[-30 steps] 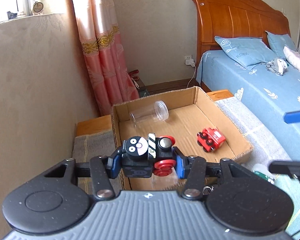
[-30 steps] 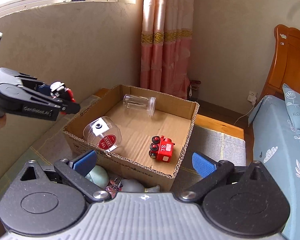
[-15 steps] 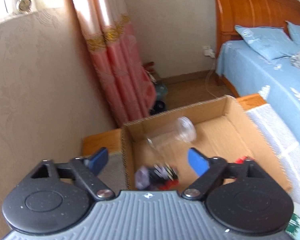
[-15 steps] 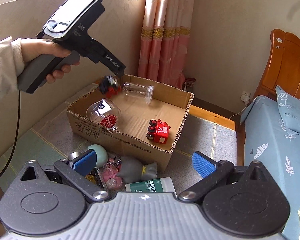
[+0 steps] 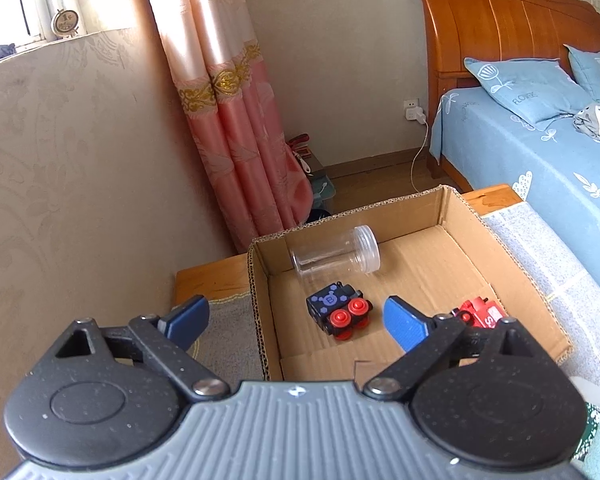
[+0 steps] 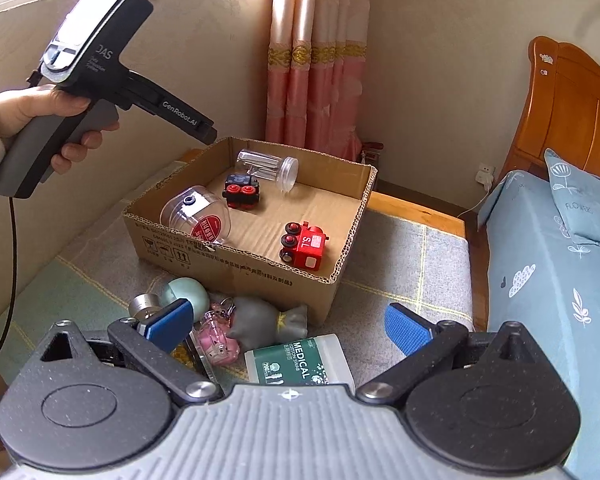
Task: Organize rigid objects
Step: 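Lower the black toy block into the box and open the left tool, then move left tool to the gold capsule bottle while right tool approaches the MEDICAL box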
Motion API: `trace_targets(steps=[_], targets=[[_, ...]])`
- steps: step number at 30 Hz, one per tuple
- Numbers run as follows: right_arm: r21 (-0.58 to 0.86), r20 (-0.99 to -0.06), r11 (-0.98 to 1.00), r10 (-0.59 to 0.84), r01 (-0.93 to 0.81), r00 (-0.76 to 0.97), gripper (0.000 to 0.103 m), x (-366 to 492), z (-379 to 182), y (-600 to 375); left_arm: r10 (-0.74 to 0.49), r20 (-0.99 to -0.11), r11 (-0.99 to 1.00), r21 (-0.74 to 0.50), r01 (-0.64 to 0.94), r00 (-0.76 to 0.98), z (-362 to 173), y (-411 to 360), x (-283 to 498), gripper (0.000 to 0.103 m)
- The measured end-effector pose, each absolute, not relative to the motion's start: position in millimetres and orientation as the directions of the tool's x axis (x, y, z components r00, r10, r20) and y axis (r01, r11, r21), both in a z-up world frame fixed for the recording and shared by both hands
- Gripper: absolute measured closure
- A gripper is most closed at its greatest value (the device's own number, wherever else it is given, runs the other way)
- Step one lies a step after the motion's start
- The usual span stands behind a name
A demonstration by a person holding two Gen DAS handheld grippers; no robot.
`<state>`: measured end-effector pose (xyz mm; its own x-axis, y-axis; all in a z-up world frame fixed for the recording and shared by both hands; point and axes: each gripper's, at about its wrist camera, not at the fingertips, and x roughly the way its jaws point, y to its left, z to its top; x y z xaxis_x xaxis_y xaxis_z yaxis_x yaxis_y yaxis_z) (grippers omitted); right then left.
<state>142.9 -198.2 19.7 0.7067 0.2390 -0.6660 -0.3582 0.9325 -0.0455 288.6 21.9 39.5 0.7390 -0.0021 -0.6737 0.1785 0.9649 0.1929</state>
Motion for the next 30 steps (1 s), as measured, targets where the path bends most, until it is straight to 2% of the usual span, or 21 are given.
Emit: trace_targets(steps=[8, 15, 19, 25, 30], targets=[[-0.031, -0.674, 0.950, 0.210, -0.311, 0.708, 0.000, 136.9, -4.8, -201.2, -0.013, -0.643, 0.973, 0.169, 0.158, 0.766, 36.3, 23.2, 241.7, 0.003], [0.036, -0.709, 0.964, 0.209, -0.262, 0.674, 0.000, 125.7, -38.2, -203.9, -0.082, -0.665, 0.981, 0.078, 0.177, 0.742, 10.4, 23.8, 201.0, 0.003], [0.035, -0.735, 0.973, 0.179, -0.227, 0.654, 0.000, 121.7, -53.9, -204.8, -0.107, -0.668, 0.976, 0.069, 0.205, 0.736, -5.0, 17.7, 181.7, 0.003], [0.070, -0.759, 0.977, 0.183, -0.201, 0.625, 0.000, 117.9, -67.6, -210.5, -0.217, -0.700, 0.946, 0.023, 0.325, 0.680, -28.8, 3.4, 160.1, 0.003], [0.086, -0.760, 0.979, 0.186, -0.187, 0.622, 0.000, 117.8, -70.3, -213.4, -0.198, -0.725, 0.954, 0.012, 0.299, 0.660, -44.6, -3.4, 173.8, 0.003]])
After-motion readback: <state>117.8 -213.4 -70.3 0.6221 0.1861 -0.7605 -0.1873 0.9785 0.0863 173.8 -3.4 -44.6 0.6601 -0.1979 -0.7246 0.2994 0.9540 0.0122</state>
